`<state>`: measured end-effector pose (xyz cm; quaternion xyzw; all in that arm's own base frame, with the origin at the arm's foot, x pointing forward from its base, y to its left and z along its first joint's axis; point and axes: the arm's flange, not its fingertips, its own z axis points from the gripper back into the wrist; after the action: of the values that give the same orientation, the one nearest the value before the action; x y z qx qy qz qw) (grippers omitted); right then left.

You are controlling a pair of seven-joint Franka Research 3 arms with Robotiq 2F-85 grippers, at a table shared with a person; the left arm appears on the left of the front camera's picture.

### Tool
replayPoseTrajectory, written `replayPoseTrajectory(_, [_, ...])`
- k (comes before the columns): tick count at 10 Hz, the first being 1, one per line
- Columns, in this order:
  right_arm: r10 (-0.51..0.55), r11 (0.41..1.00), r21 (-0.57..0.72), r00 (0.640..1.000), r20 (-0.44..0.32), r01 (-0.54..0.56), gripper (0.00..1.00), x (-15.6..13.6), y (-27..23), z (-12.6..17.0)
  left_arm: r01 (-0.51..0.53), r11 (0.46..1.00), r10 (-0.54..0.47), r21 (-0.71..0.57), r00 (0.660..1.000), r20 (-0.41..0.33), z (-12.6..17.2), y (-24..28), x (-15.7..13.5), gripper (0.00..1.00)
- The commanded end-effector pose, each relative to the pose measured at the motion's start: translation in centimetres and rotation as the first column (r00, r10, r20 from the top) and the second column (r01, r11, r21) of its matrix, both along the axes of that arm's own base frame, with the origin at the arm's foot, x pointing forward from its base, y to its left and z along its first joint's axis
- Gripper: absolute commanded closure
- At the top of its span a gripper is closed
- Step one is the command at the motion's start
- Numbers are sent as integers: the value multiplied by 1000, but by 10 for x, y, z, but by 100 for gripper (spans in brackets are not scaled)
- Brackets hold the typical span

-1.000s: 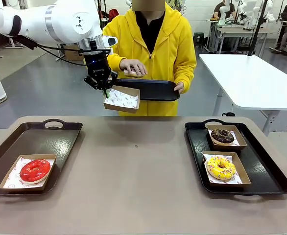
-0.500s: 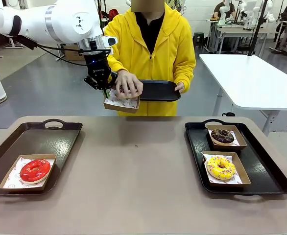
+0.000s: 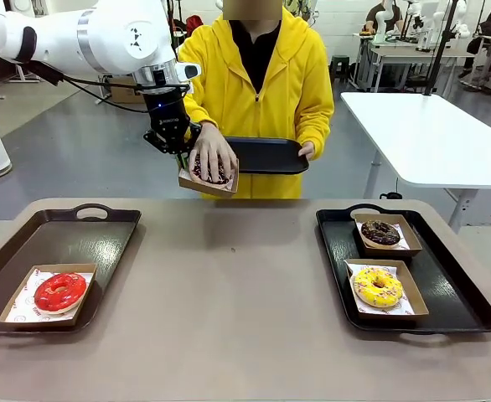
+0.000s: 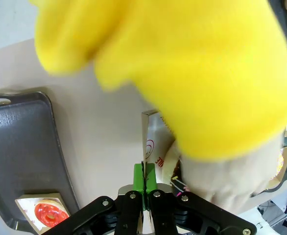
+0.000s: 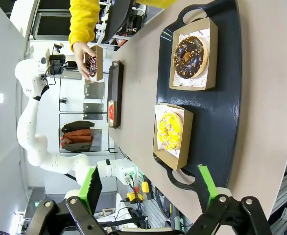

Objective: Individually package the donuts and arrange them on the tray.
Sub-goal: Place the picked Paper togo box on the Handle tray.

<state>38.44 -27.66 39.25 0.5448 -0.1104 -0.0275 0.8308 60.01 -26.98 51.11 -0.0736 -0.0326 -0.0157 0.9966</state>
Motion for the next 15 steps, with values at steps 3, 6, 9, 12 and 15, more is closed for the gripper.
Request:
replayPoseTrajectory(3, [7,1000,-2,1000,-11,-7,0,-3,-1,1,3,1000,-3,-1,1000,12,-1,4,-6,100])
replayPoseTrajectory(6, [7,1000,-2,1000,-11,-7,0,-3,-1,1,0,1000,0,0,1000,0,0,0,0,99])
replayPoseTrajectory(9, [7,1000,-2,1000,-11,-7,0,-3,-1,1,43,999,-43,6,999,-25,13,65,-25,99])
replayPoseTrajectory(12, [7,1000,-2,1000,-11,-7,0,-3,-1,1,7,1000,-7,4,1000,-1,8,148,-67,99])
replayPoseTrajectory(15, [7,1000,-2,1000,-11,-7,0,-3,-1,1,-56,998,57,42,998,-7,-23,220,-98,99])
